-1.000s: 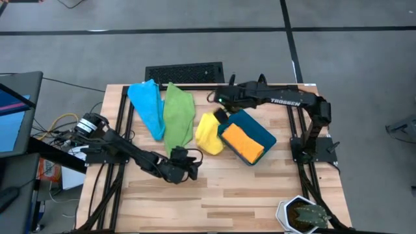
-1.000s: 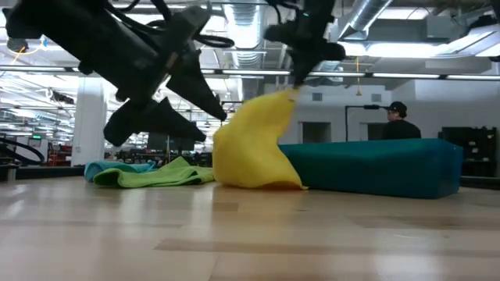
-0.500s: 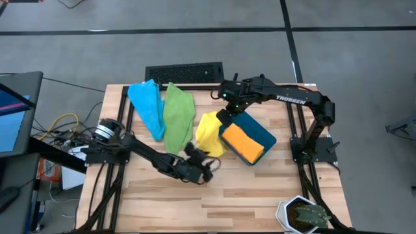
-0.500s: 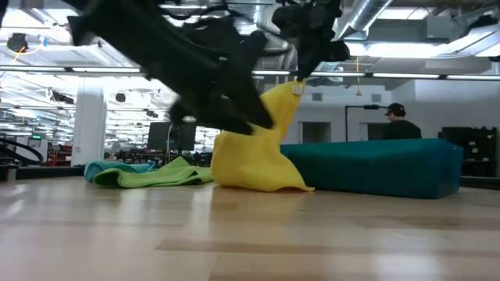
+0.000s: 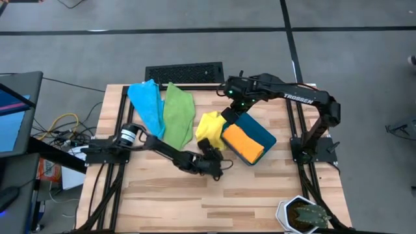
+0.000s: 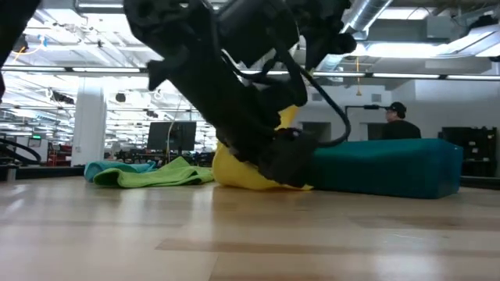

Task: Fold microfiber towels
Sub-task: Fold the yellow microfiber cloth

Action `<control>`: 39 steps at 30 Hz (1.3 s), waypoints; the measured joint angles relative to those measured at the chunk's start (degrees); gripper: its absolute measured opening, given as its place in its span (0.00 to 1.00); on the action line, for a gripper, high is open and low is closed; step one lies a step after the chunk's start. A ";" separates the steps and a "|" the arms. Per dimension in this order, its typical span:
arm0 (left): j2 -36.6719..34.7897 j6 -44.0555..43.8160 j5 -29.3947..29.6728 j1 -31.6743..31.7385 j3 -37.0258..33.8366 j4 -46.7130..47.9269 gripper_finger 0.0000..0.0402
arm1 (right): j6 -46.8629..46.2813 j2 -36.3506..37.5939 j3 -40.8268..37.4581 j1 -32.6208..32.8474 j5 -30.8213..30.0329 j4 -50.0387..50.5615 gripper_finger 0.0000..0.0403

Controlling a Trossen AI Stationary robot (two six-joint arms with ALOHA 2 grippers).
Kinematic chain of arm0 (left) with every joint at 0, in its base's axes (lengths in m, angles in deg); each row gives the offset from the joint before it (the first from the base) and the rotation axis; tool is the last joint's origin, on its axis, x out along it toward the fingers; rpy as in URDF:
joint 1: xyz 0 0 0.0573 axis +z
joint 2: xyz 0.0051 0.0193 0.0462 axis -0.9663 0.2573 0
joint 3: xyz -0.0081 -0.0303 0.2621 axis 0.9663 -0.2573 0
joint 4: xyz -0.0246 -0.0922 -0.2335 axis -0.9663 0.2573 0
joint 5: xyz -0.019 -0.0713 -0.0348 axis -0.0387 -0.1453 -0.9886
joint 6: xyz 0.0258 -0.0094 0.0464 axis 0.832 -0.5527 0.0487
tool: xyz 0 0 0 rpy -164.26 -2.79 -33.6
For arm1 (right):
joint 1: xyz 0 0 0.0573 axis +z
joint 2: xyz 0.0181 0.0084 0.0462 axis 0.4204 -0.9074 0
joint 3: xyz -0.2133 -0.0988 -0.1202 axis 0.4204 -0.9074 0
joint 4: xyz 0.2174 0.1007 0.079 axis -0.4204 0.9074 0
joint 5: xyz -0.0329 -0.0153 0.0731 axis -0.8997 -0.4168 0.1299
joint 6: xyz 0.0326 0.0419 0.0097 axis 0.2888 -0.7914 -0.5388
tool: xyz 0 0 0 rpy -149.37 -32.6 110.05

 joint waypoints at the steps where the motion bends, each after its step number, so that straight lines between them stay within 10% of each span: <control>1: -0.03 -0.17 -0.19 0.89 0.01 0.53 0.49 | 0.01 0.22 -0.01 0.03 0.00 0.15 0.01; 8: 0.83 -2.64 -13.48 6.37 0.36 4.18 0.40 | 0.04 1.55 0.00 0.04 -0.07 -0.88 0.01; 14: -1.38 -5.68 -15.85 6.52 0.12 8.30 0.04 | 1.34 2.06 -0.01 -0.41 -0.23 -0.21 0.01; 28: -35.86 -20.17 -13.71 -5.89 -0.26 41.62 0.00 | 3.64 4.96 -0.04 1.49 -2.92 6.95 0.01; 39: -57.38 -40.50 -5.12 -19.91 -0.21 54.21 0.00 | -13.62 11.98 -0.01 21.88 -0.44 3.69 0.01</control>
